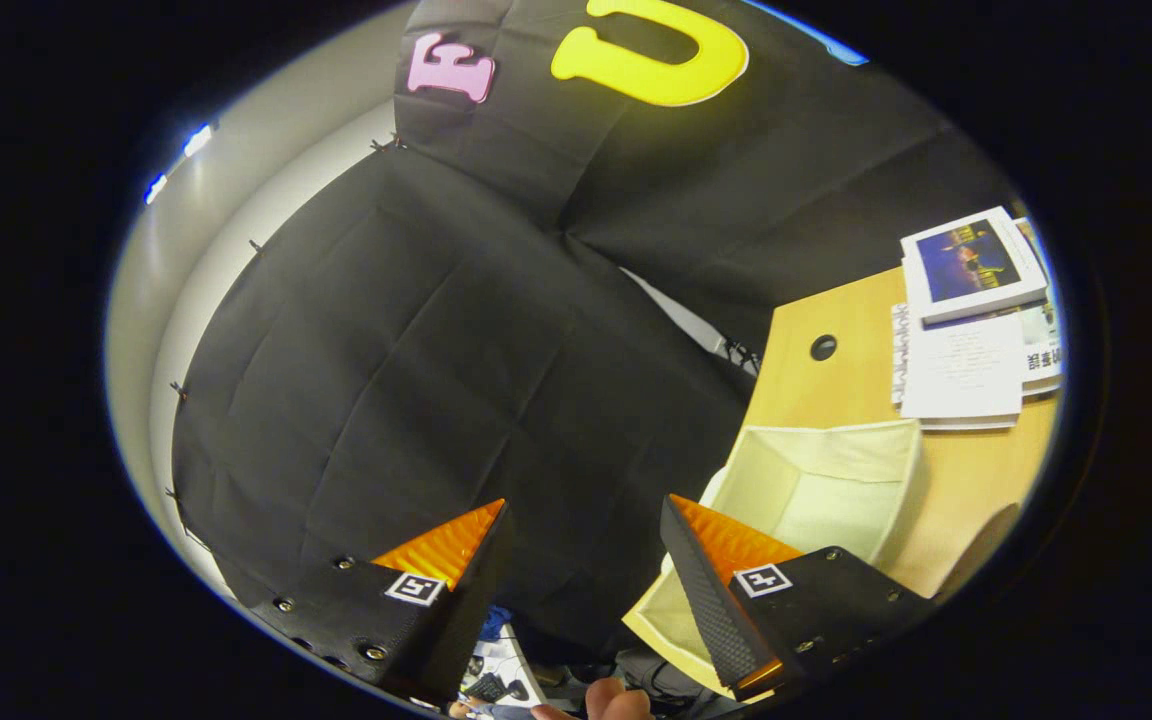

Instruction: Open the storage box then place both shoes into the box .Put the left shoe in first, then the right shoe, with the right side of both shoes facing outward in a uniform manner.

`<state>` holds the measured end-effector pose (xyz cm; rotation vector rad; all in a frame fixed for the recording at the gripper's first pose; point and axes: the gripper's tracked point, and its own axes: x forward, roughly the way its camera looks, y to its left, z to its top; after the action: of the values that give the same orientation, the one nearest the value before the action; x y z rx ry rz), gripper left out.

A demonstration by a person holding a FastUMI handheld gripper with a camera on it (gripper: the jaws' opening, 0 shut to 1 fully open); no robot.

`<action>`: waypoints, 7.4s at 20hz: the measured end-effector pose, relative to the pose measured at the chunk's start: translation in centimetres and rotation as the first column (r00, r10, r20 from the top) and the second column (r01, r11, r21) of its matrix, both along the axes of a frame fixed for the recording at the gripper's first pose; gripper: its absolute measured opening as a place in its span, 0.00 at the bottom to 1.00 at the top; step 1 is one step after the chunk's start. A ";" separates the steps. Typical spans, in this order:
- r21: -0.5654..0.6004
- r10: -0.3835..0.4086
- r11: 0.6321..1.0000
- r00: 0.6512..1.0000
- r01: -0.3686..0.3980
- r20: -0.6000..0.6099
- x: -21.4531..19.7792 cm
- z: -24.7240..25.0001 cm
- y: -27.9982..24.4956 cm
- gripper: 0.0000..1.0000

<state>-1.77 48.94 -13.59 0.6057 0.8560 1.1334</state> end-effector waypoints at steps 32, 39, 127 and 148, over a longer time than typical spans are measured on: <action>-0.692 -0.113 0.691 0.977 0.208 0.180 -2.4 -24.1 -30.4 0.89; -0.804 -0.089 0.561 0.980 0.195 0.176 0.0 -28.9 -30.1 0.78; -0.618 -0.036 0.751 0.948 0.234 0.317 3.6 -4.7 -14.6 0.97; -0.565 -0.335 0.663 0.870 0.491 0.362 5.3 -8.1 -35.0 0.98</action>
<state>3.56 13.92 -21.69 0.0682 0.7860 0.4115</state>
